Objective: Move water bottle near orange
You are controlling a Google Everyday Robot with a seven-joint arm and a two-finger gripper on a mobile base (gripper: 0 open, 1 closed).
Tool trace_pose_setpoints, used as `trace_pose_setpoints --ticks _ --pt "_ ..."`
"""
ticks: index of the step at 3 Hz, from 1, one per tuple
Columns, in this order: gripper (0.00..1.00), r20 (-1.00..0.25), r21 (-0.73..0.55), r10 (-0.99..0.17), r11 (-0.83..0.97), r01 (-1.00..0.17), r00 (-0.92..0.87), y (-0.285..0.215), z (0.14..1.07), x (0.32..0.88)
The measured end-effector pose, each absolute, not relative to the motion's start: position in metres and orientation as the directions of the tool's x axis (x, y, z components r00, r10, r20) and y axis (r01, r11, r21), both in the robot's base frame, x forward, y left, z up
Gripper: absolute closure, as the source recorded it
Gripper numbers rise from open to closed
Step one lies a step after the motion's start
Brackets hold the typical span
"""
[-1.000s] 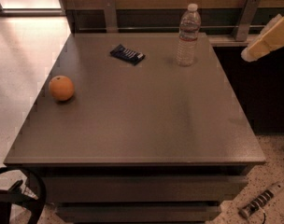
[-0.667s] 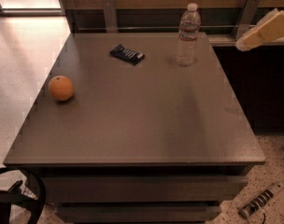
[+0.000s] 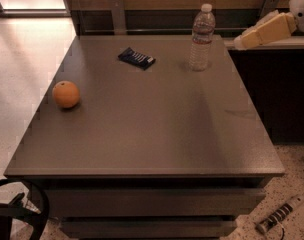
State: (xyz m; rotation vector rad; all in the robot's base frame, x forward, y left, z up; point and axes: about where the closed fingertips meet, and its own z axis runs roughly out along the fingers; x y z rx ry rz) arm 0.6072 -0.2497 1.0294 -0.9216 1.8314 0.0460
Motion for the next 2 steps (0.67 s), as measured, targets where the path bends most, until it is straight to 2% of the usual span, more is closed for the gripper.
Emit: trace_pose_setpoints --ticks 2 --pt "0.0 -0.829 -0.349 -0.537 0.714 -0.606 -0.156 -0.2485 1.0246 0.6154"
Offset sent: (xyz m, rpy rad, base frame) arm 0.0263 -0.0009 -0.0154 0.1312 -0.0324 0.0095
